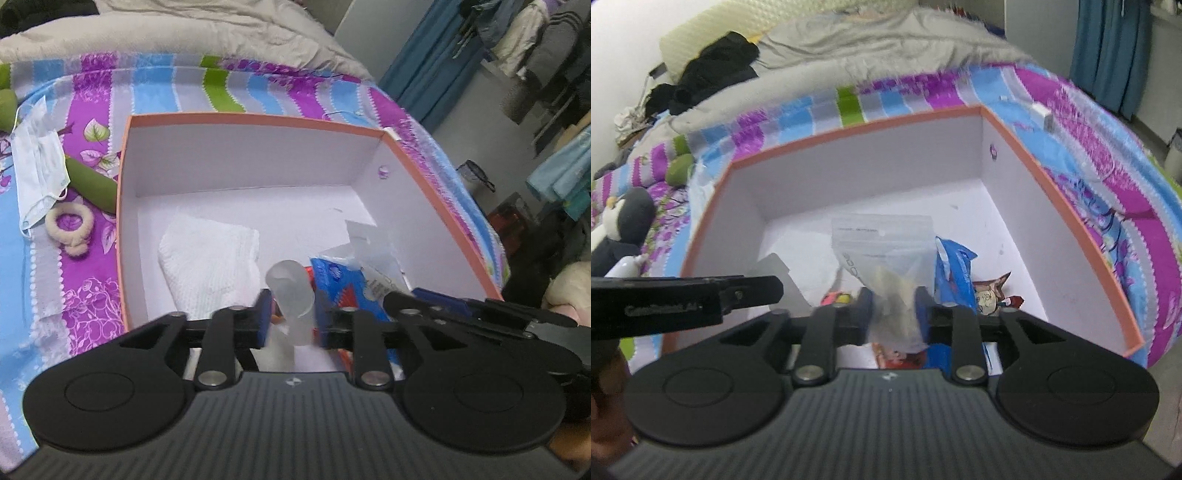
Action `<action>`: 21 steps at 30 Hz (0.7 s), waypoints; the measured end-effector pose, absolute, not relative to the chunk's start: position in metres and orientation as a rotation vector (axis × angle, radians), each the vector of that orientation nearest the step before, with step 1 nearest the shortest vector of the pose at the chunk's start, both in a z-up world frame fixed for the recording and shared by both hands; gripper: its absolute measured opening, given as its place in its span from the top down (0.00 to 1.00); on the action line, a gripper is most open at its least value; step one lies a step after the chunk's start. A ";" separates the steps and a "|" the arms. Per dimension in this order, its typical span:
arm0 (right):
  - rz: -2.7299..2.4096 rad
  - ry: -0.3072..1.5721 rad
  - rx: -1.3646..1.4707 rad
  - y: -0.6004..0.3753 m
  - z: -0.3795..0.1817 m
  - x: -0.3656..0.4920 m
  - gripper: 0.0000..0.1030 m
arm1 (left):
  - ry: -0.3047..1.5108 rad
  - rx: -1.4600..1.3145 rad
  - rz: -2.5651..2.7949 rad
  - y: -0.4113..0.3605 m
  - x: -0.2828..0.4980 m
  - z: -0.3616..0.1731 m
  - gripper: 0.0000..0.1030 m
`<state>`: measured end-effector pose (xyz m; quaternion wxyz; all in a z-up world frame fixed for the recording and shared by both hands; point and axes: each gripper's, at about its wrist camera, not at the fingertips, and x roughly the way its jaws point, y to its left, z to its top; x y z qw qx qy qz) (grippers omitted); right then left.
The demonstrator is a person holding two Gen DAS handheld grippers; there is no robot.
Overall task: Organize soft objects
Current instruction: 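Carry the cup with the left tool while the right tool carries the sponge bag into the box, then open the left tool over the box while the right tool releases the sponge bag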
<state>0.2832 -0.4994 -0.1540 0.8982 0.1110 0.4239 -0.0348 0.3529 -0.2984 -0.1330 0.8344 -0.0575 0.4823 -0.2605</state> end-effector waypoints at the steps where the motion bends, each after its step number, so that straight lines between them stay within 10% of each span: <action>1: -0.069 0.889 0.238 -0.501 -0.157 0.286 0.65 | 1.025 -0.129 -0.555 -0.300 0.356 -0.136 0.56; 14: -0.076 0.884 0.259 -0.503 -0.154 0.276 0.62 | 0.991 -0.122 -0.567 -0.298 0.348 -0.126 0.52; 18: -0.071 0.860 0.258 -0.496 -0.143 0.263 0.35 | 0.959 -0.127 -0.555 -0.286 0.332 -0.109 0.52; 21: -0.071 0.837 0.247 -0.489 -0.133 0.251 0.33 | 0.931 -0.131 -0.546 -0.274 0.318 -0.095 0.52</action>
